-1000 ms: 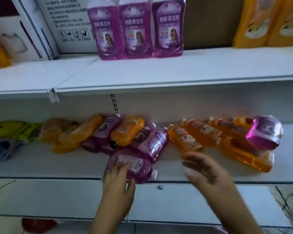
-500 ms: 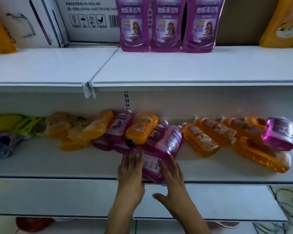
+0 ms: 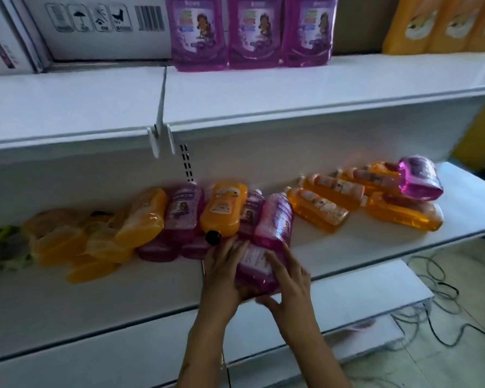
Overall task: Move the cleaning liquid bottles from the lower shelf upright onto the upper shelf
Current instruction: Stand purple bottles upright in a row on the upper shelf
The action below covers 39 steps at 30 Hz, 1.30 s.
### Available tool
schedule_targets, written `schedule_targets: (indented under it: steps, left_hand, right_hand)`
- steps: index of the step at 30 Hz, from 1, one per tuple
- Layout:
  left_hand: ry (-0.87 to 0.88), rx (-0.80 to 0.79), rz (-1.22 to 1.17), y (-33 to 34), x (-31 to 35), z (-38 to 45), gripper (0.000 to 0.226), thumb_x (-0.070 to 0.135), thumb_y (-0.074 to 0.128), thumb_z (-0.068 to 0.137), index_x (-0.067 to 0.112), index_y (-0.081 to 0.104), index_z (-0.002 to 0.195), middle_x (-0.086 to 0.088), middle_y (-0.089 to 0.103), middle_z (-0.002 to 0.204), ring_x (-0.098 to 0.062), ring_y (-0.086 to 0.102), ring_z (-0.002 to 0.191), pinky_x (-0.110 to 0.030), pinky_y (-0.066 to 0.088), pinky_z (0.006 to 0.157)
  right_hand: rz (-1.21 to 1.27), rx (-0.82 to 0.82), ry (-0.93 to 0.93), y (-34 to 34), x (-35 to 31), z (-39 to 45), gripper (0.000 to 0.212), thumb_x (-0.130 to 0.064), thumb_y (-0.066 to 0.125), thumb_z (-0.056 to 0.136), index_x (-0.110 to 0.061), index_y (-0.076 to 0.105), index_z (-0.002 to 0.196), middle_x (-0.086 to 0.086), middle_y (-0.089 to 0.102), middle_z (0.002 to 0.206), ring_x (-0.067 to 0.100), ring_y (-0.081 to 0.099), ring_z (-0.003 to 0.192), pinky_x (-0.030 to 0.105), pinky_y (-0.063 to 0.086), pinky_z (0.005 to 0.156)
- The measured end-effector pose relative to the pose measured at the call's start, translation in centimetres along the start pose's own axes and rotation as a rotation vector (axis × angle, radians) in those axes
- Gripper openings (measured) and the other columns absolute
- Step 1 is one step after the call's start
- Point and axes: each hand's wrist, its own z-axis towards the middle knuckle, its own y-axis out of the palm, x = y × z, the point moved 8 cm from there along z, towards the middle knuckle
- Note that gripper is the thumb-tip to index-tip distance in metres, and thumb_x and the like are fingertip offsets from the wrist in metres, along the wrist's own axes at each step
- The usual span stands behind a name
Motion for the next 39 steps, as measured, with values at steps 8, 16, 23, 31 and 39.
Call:
schedule_targets:
  steps: [8, 16, 23, 31, 39]
  left_hand:
    - [0.080, 0.006, -0.090, -0.7, -0.8, -0.4, 0.086, 0.043, 0.087, 0.067, 0.028, 0.047, 0.142, 0.011, 0.037, 0.151, -0.016, 0.022, 0.136, -0.030, 0.028, 0.110]
    - [0.173, -0.099, -0.236, -0.7, -1.1, -2.5, 0.095, 0.015, 0.086, 0.073, 0.059, 0.031, 0.137, 0.027, 0.014, 0.156, -0.001, 0.014, 0.144, -0.022, 0.028, 0.114]
    - [0.047, 0.092, -0.576, -3.2, -0.5, -3.4, 0.064, 0.008, 0.085, 0.074, 0.042, 0.059, 0.122, 0.016, 0.060, 0.126, 0.000, 0.055, 0.119, -0.021, 0.050, 0.095]
    - [-0.074, -0.020, -0.962, -6.9, 2.4, -3.2, 0.054, 0.024, 0.084, 0.075, 0.038, 0.064, 0.123, 0.013, 0.073, 0.113, -0.006, 0.069, 0.103, -0.017, 0.055, 0.076]
    - [-0.147, -0.035, -1.174, -8.0, 3.7, -4.5, 0.039, 0.044, 0.066, 0.089, 0.031, 0.064, 0.126, 0.001, 0.072, 0.119, -0.019, 0.070, 0.109, -0.024, 0.057, 0.080]
  right_hand:
    - [0.002, 0.050, 0.038, -1.1, -0.6, -1.6, 0.073, -0.008, 0.081, 0.081, -0.035, 0.050, 0.141, -0.008, 0.033, 0.152, 0.016, 0.029, 0.138, 0.026, 0.034, 0.111]
    - [0.084, 0.000, 0.030, -2.6, -1.4, -4.2, 0.071, -0.008, 0.085, 0.073, -0.032, 0.055, 0.134, -0.017, 0.035, 0.147, 0.010, 0.040, 0.135, 0.033, 0.043, 0.111]
    - [0.170, 0.083, -0.084, -7.1, -6.1, -2.8, 0.068, -0.031, 0.083, 0.079, -0.036, 0.049, 0.138, -0.018, 0.051, 0.138, 0.005, 0.049, 0.129, 0.027, 0.050, 0.103]
    - [0.566, 0.136, -0.234, -8.9, -12.5, -1.5, 0.071, -0.003, 0.061, 0.090, -0.030, 0.035, 0.150, -0.014, 0.042, 0.153, 0.008, 0.038, 0.143, 0.020, 0.039, 0.110]
    - [0.495, -0.186, -0.193, -7.9, -15.7, 1.7, 0.072, -0.025, 0.070, 0.091, -0.055, 0.033, 0.145, -0.030, 0.039, 0.148, 0.002, 0.046, 0.135, 0.032, 0.053, 0.099]
